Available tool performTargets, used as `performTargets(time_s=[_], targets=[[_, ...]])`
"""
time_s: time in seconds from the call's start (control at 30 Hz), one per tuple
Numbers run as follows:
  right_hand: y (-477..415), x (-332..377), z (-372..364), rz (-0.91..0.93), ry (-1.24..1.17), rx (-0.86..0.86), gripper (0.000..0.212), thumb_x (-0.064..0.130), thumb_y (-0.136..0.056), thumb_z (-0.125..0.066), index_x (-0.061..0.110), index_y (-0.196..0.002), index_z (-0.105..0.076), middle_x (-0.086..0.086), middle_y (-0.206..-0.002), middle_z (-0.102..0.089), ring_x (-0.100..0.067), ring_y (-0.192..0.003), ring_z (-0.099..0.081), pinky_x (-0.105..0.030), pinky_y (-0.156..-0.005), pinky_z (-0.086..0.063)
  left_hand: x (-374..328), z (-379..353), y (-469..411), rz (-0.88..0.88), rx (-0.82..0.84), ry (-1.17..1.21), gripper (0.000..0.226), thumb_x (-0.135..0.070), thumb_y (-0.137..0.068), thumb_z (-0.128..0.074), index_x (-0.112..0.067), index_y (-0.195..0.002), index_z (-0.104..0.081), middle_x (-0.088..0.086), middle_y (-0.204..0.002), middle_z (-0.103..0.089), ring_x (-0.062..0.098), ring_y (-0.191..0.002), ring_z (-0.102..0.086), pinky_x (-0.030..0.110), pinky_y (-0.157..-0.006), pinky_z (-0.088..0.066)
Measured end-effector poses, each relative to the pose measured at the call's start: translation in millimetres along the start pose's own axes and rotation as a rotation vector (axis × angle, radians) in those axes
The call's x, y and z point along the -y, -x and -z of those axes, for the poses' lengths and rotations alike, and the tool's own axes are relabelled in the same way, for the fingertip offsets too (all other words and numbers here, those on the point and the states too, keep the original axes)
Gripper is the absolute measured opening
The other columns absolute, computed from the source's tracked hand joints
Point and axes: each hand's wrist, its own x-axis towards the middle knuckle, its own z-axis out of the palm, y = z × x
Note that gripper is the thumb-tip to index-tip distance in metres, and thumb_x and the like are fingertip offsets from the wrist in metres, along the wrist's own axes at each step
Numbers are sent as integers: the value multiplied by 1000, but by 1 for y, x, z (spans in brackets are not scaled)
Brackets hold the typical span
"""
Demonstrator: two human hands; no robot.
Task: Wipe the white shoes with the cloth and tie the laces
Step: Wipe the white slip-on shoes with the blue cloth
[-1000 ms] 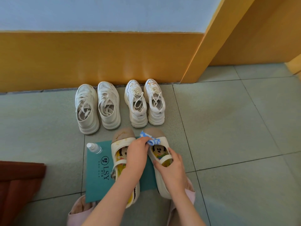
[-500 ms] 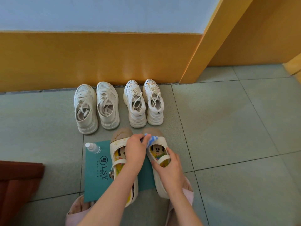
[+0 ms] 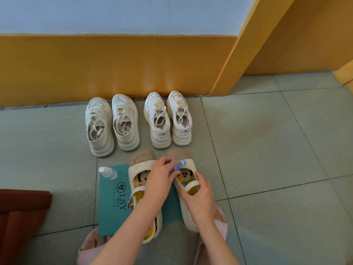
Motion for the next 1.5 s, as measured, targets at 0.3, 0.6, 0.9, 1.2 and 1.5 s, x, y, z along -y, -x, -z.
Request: performTargets(time_s=[0.3, 0.6, 0.9, 1.2, 1.5], targets=[[0, -1, 1, -16, -55, -6, 72, 48, -70, -77, 31, -133, -44, 8, -118, -51, -11, -104, -55, -37, -80, -53, -11, -3, 13, 184, -84, 147, 26, -25, -90, -59, -23, -116, -64, -9, -99, -46, 6, -86, -47, 17, -77, -37], [2, -4, 4, 3, -93, 21, 75, 46, -72, -75, 31, -137, -40, 10, -120, -49, -9, -103, -55, -36, -81, -53, -28, 28, -9, 112, -239, 181, 27, -21, -91, -58, -21, -117, -65, -3, -99, -54, 4, -82, -47, 10, -66, -32], [1, -6, 2, 0, -73, 15, 73, 46, -72, -74, 33, -135, -40, 11, -118, -47, -8, -102, -53, -34, -80, -52, -9, 6, -47, 104, -87, -61, 28, -25, -92, -56, -17, -118, -65, 4, -106, -58, 19, -94, -56, 23, -70, -37], [-1, -5, 2, -19, -63, -6, 71, 44, -69, -77, 34, -132, -44, 11, -119, -49, -9, -103, -54, -35, -80, -52, -16, -7, -11, 233, -171, 127, 24, -26, -88, -62, -18, -109, -68, -4, -96, -53, 8, -84, -48, 19, -74, -35], [0, -4, 4, -13, -90, 10, 70, 51, -68, -76, 36, -129, -45, 12, -114, -51, -8, -101, -55, -37, -79, -53, -16, -8, 11, 331, -148, 192, 23, -28, -88, -62, -18, -108, -68, 4, -102, -59, 12, -86, -50, 21, -75, -36]])
